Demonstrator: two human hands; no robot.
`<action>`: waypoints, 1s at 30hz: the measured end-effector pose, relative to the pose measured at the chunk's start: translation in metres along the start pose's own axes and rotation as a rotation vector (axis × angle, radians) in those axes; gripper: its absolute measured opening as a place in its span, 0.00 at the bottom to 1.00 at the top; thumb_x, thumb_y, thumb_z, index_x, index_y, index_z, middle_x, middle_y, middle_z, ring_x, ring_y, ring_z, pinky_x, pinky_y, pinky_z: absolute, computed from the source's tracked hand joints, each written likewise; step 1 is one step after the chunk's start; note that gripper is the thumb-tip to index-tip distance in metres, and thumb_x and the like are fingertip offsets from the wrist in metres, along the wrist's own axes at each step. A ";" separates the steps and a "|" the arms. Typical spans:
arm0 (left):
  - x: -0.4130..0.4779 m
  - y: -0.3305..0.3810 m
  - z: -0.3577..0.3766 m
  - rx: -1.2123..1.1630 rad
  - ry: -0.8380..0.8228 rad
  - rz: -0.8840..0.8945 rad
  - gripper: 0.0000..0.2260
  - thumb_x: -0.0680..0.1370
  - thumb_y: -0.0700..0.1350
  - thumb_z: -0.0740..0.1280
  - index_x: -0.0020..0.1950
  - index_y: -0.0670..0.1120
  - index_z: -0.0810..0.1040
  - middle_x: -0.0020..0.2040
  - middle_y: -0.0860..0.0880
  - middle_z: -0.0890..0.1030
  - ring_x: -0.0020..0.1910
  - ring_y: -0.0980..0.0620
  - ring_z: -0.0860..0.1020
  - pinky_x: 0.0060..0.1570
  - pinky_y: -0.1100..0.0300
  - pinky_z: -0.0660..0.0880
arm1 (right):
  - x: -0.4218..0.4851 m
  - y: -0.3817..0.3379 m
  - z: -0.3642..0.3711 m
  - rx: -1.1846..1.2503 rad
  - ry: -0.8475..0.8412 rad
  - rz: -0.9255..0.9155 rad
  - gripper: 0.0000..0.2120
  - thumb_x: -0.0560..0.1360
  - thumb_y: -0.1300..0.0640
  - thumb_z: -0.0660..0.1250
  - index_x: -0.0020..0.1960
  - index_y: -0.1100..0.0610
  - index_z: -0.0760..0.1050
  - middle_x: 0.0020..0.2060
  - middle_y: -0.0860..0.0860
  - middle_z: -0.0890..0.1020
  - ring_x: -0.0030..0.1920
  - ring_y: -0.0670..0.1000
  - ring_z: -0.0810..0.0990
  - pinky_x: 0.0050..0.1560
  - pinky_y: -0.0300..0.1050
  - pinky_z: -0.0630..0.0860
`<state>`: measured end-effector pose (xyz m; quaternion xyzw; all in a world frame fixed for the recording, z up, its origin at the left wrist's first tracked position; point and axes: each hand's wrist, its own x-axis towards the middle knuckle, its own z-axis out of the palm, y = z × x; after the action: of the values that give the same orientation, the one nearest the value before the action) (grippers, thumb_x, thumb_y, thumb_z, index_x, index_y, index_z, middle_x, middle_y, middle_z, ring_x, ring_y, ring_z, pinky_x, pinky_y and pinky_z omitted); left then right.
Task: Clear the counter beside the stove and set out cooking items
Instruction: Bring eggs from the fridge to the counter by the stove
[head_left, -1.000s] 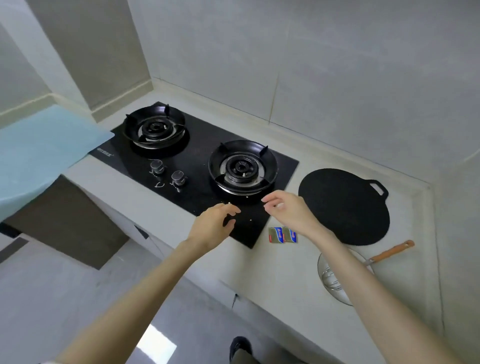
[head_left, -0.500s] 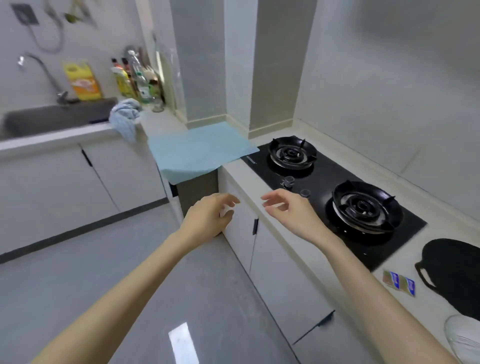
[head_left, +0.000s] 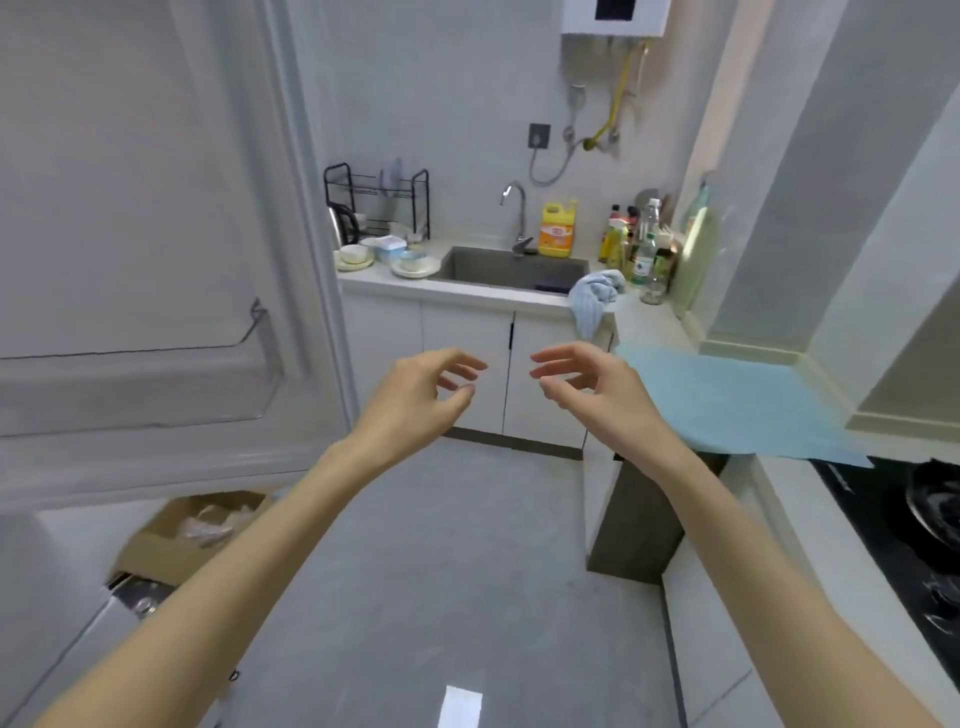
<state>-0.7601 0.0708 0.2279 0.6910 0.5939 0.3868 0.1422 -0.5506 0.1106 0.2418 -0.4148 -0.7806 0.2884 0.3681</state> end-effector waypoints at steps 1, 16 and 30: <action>-0.007 -0.003 -0.014 0.014 0.032 -0.031 0.10 0.77 0.45 0.66 0.58 0.54 0.79 0.52 0.57 0.81 0.51 0.59 0.79 0.53 0.57 0.78 | 0.009 -0.009 0.009 0.010 -0.029 -0.043 0.09 0.77 0.56 0.66 0.58 0.50 0.76 0.50 0.44 0.82 0.50 0.40 0.80 0.47 0.32 0.77; -0.078 0.025 -0.185 0.186 0.511 -0.242 0.10 0.76 0.43 0.68 0.52 0.57 0.80 0.48 0.57 0.83 0.44 0.62 0.81 0.47 0.69 0.76 | 0.098 -0.159 0.066 0.273 -0.359 -0.550 0.09 0.76 0.58 0.68 0.55 0.49 0.79 0.47 0.45 0.84 0.46 0.49 0.83 0.52 0.53 0.80; -0.070 0.097 -0.308 0.476 0.667 -0.065 0.09 0.77 0.44 0.68 0.55 0.55 0.79 0.51 0.59 0.82 0.49 0.63 0.79 0.49 0.69 0.76 | 0.135 -0.284 0.060 0.382 -0.230 -0.833 0.10 0.74 0.61 0.69 0.51 0.48 0.80 0.44 0.43 0.85 0.45 0.48 0.83 0.51 0.49 0.80</action>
<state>-0.9074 -0.1002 0.4696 0.5221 0.7021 0.4365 -0.2098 -0.7750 0.0786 0.4681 0.0434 -0.8492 0.2986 0.4333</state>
